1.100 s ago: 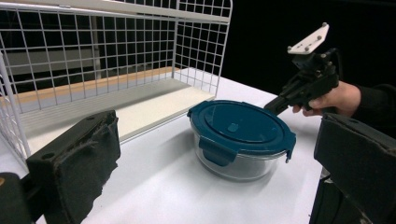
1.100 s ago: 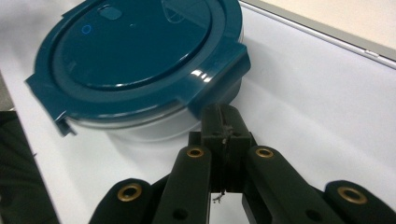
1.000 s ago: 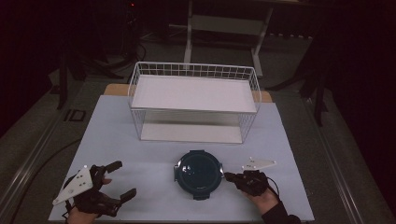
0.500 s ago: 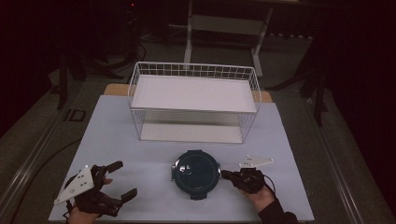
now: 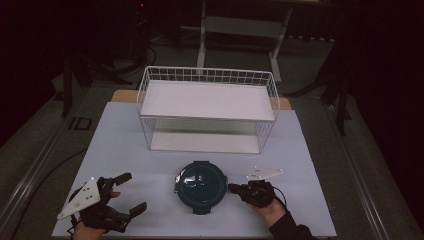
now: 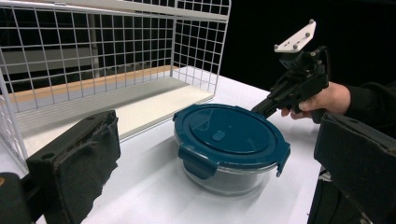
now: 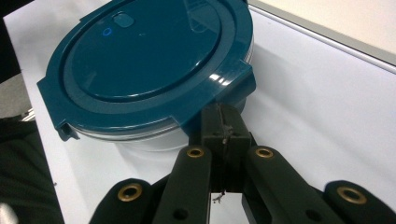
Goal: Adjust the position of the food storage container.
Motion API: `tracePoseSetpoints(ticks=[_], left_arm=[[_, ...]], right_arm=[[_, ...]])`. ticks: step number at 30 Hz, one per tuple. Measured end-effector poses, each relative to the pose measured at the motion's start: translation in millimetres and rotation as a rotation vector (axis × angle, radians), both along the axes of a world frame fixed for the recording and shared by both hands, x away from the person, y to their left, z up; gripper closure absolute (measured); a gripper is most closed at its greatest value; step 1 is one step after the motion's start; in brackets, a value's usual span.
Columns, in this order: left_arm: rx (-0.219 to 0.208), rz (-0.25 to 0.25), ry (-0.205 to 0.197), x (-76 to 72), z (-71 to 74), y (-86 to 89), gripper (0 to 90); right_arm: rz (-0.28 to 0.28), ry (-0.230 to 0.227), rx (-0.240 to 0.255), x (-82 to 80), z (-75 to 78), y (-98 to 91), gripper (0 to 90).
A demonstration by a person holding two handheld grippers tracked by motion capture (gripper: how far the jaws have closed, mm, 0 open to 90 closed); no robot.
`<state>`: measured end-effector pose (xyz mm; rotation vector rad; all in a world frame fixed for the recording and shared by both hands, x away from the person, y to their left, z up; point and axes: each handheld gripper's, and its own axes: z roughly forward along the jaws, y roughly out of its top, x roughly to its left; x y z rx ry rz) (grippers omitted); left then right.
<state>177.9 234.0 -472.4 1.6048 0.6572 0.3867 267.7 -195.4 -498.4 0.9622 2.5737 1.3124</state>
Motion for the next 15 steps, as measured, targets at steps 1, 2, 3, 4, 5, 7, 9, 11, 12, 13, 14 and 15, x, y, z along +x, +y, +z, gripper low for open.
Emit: tracePoseSetpoints(ticks=[1, 2, 3, 4, 5, 7, 9, 11, 12, 13, 14, 15], left_arm=[[0.000, 0.000, 0.000, 0.0, 0.0, 0.0, 0.6], [0.000, 0.000, 0.001, 0.0, 0.0, 0.1, 0.7], [-0.001, 0.000, 0.001, 0.0, -0.1, 0.1, 0.7], [-0.002, -0.001, 0.002, 0.0, -0.1, 0.2, 0.6], [-0.001, 0.000, 0.002, -0.1, -0.1, 0.4, 0.7], [-0.001, 0.000, 0.002, -0.6, 0.1, 0.8, 0.6], [-0.003, -0.001, 0.004, -0.8, 0.0, 1.0, 0.6], [-0.003, -0.003, 0.008, -0.3, -0.4, 1.0, 0.6], [-0.001, -0.002, 0.012, 0.3, -0.8, 0.3, 0.6], [0.000, -0.003, 0.013, 0.4, -0.9, -0.3, 0.7], [0.003, -0.006, 0.014, 0.4, -0.8, -0.6, 0.7], [0.005, -0.007, 0.014, 0.4, -0.6, -1.4, 0.6]], right_arm=[[0.003, 0.001, 0.001, 0.3, 0.0, 2.1, 90.0], [0.001, 0.000, 0.002, 0.8, 0.0, 3.6, 90.0], [0.001, -0.003, 0.001, 1.5, 0.3, 4.4, 90.0], [0.003, -0.006, -0.001, 2.5, 0.6, 4.6, 90.0], [0.003, -0.009, 0.003, 3.1, 0.8, 4.2, 90.0], [-0.005, -0.016, 0.014, 2.5, 2.9, 2.6, 90.0], [-0.002, -0.027, 0.032, 1.0, 6.5, 0.1, 89.8], [0.006, -0.040, 0.052, -1.7, 10.8, -2.5, 84.1], [0.014, -0.039, 0.067, -2.7, 13.0, -3.5, 82.1], [0.011, -0.051, 0.092, -4.6, 16.6, -5.2, 75.6], [0.014, -0.054, 0.103, -4.9, 18.1, -5.8, 72.1], [0.015, -0.054, 0.109, -5.2, 19.1, -5.9, 69.8]])
